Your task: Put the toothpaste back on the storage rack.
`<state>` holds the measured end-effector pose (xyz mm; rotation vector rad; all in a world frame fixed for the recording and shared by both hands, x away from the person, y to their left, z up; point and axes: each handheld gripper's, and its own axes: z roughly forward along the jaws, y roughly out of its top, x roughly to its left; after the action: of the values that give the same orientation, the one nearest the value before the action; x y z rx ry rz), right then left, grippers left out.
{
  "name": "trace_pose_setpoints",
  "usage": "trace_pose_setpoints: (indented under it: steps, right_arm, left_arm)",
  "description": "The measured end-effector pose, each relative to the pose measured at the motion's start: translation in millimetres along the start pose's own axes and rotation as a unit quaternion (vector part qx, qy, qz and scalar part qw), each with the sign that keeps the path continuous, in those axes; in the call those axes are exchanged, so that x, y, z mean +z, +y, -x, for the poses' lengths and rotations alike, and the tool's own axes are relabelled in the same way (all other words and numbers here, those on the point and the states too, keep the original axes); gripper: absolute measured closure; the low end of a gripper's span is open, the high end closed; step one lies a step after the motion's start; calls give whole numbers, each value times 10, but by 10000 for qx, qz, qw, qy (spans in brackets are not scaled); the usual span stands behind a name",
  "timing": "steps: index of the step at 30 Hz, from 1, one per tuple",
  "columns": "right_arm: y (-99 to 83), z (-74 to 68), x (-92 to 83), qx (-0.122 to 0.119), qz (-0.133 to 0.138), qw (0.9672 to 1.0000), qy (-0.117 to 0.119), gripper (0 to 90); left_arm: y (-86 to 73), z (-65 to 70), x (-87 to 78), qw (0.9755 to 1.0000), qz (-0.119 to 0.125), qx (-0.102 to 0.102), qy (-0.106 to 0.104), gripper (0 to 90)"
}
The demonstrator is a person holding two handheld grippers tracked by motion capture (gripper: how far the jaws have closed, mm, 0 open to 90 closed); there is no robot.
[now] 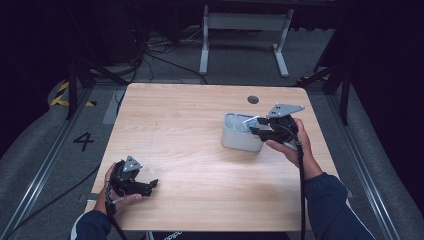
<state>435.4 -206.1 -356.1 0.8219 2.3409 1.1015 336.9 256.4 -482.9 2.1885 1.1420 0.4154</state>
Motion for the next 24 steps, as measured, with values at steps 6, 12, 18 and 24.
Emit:
trace_pose_setpoints:
  steps: [6,12,18,24]
  right_arm:
    - [2,-21,-26,-68,-48,10000,-45,478]
    - [-24,-58,-70,-179,-117,9997,-116,428]
    - [-54,-79,-141,-219,-36,9996,-156,417]
    - [-103,-106,-224,-302,-51,9993,-218,389]
  left_arm:
    - [0,0,1,10000,7,-1,2,13]
    - [0,0,1,10000,6,0,1,13]
    - [-1,0,1,10000,8,-2,3,13]
    - [-1,0,1,10000,9,-2,2,13]
